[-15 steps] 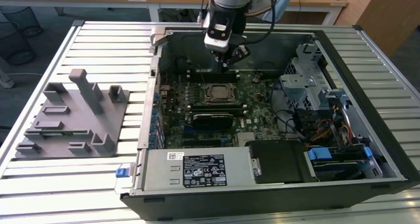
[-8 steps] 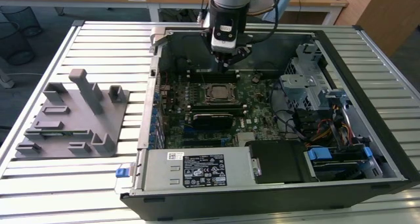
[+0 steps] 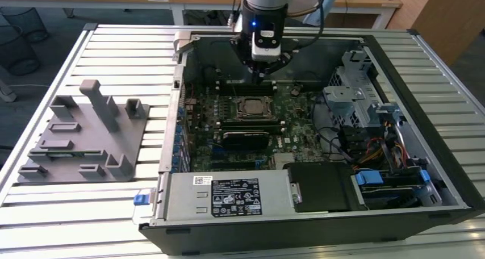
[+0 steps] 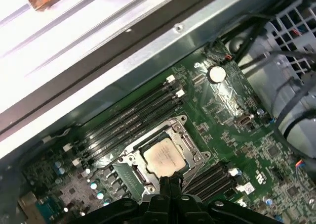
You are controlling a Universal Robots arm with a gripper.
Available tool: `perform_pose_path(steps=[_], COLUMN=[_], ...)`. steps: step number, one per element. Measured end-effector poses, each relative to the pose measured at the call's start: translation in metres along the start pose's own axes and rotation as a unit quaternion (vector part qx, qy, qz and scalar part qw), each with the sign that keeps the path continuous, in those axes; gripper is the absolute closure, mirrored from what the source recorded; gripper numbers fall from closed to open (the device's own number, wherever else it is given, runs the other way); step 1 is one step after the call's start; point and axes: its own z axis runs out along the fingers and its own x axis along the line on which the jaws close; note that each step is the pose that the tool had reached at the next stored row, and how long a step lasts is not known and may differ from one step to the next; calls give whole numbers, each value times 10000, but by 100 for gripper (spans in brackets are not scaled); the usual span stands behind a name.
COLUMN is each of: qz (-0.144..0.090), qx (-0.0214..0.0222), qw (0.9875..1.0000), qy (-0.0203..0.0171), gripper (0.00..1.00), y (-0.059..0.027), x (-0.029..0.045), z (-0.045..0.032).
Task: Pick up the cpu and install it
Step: 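Install the first cpu locking lever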
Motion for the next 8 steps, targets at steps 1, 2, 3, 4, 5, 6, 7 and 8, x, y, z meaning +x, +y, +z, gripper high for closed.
perform_pose_path(steps=[1, 2, 3, 4, 5, 6, 7, 8], qz=[-90, -179, -270, -367, -457, -548, -634, -724], qx=[-1, -2, -3, -4, -5, -6, -7, -8], qw=[10000, 9998, 9996, 9993, 9990, 9985, 9980, 9974], qy=[0, 1, 1, 1, 1, 1, 2, 2], gripper=[89, 89, 89, 89, 89, 89, 89, 89], y=[0, 0, 0, 0, 0, 0, 0, 0], x=[0, 0, 0, 0, 0, 0, 0, 0], z=[0, 1, 1, 2, 3, 4, 4, 5])
